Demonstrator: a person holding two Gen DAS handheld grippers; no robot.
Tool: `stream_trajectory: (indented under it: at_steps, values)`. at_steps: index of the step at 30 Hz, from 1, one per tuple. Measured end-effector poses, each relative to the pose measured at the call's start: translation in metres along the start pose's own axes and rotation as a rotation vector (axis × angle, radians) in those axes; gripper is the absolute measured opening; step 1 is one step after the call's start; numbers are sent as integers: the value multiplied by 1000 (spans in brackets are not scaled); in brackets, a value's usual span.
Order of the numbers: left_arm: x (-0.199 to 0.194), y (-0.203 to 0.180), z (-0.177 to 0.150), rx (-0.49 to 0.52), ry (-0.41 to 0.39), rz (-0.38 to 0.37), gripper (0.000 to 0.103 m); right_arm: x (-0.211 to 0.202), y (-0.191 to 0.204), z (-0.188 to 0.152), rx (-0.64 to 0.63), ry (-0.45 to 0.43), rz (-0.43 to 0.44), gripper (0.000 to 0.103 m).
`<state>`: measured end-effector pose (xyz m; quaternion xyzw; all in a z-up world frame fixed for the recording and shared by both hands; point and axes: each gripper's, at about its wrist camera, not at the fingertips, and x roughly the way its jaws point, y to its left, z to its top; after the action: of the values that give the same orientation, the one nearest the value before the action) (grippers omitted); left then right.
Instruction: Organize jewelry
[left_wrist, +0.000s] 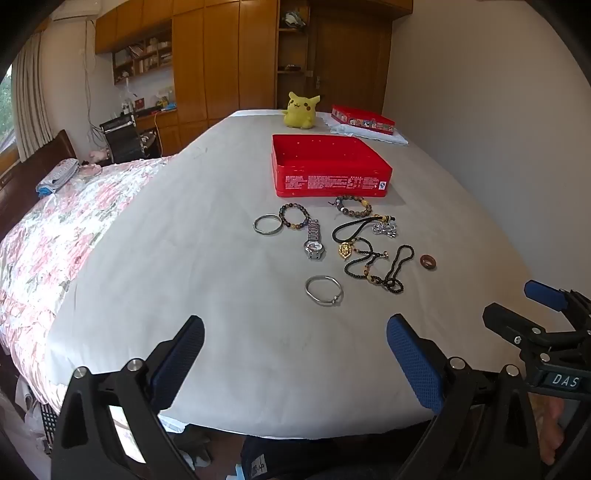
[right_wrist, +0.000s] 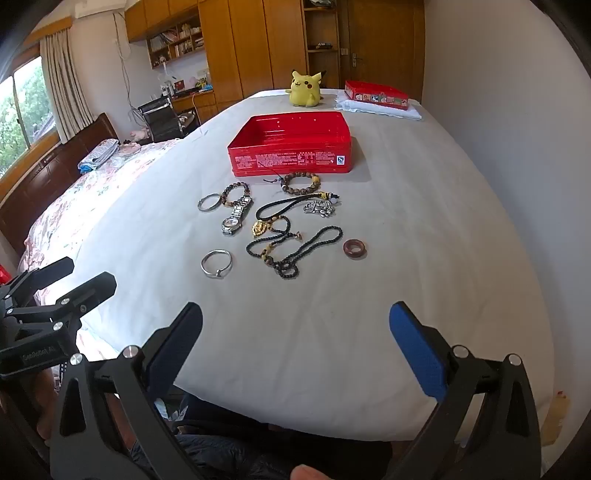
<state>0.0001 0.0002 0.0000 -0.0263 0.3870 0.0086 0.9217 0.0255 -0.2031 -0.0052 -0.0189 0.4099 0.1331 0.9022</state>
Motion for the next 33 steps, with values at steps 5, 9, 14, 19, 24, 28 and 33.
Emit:
stream_trajectory:
  at_steps: [5, 9, 14, 19, 24, 28, 33]
  values:
    - [0, 1, 0, 0, -1, -3, 99, 0, 0, 0, -2, -3, -2, 100]
    - [0, 1, 0, 2, -2, 1, 99, 0, 0, 0, -3, -3, -3, 100]
    - [0, 4, 1, -2, -1, 2, 99, 2, 1, 0, -5, -1, -4, 100]
    - [4, 2, 0, 0, -2, 7, 99, 0, 2, 0, -5, -1, -2, 100]
    - [2, 1, 2, 0, -1, 9, 99, -1, 4, 1, -4, -1, -1, 100]
    - [2, 1, 1, 2, -1, 9, 99, 0, 2, 1, -5, -2, 0, 100]
    - [3, 3, 1, 2, 0, 10, 99, 0, 3, 0, -5, -2, 1, 100]
